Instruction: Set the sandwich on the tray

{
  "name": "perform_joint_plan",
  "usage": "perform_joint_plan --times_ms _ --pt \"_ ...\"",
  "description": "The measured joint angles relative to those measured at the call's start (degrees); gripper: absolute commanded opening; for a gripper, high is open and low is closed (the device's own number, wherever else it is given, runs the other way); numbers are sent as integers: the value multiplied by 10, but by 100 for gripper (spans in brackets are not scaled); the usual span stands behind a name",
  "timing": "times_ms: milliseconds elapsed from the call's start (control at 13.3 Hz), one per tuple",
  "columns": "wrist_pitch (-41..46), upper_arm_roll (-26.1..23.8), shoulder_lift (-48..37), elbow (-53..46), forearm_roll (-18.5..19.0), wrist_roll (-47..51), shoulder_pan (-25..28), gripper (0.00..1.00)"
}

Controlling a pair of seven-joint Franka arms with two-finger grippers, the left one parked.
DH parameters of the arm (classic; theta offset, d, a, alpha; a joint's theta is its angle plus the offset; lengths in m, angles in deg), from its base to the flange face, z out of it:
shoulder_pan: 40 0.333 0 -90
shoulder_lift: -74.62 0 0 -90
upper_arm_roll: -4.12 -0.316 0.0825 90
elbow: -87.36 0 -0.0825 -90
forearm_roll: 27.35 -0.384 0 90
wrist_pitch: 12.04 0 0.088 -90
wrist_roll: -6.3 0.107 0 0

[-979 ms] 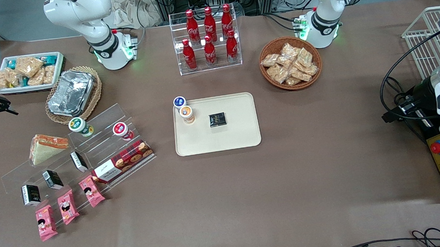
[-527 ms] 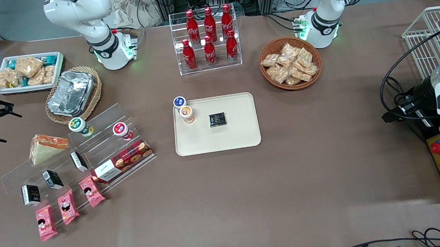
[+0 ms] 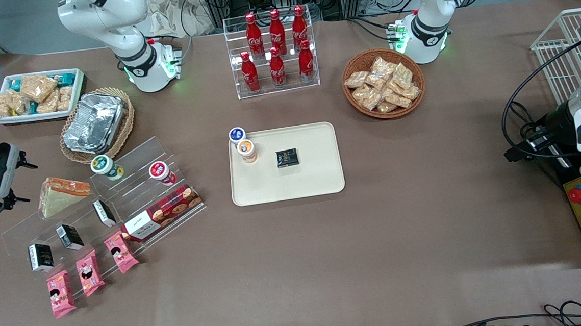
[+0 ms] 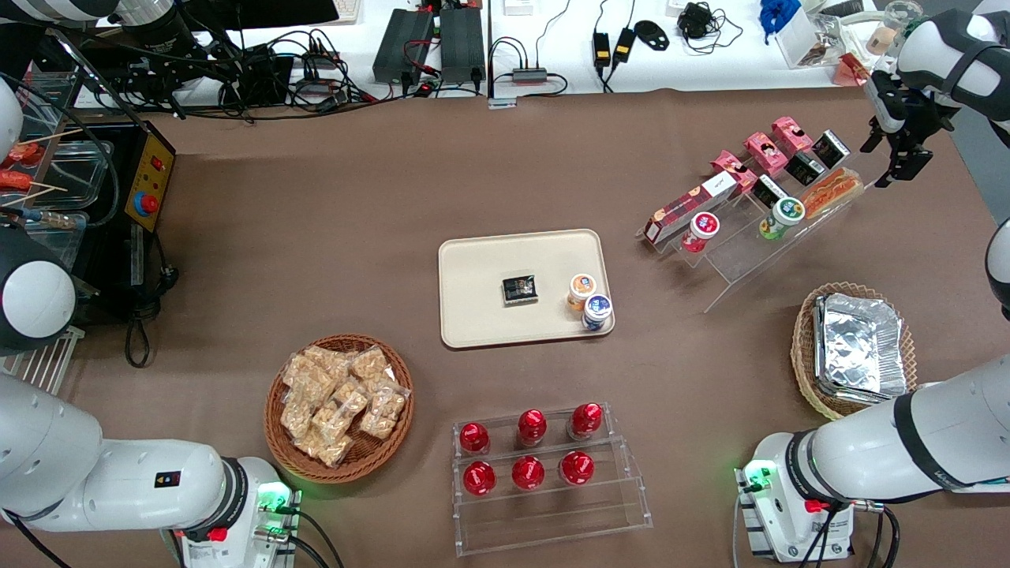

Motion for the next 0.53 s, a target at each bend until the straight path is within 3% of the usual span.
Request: perform_joint_plan --times_ms 226,527 --pt "-10 1 33 0 -65 -101 -6 98" --pt "-22 2 61 0 -79 -137 -18 97"
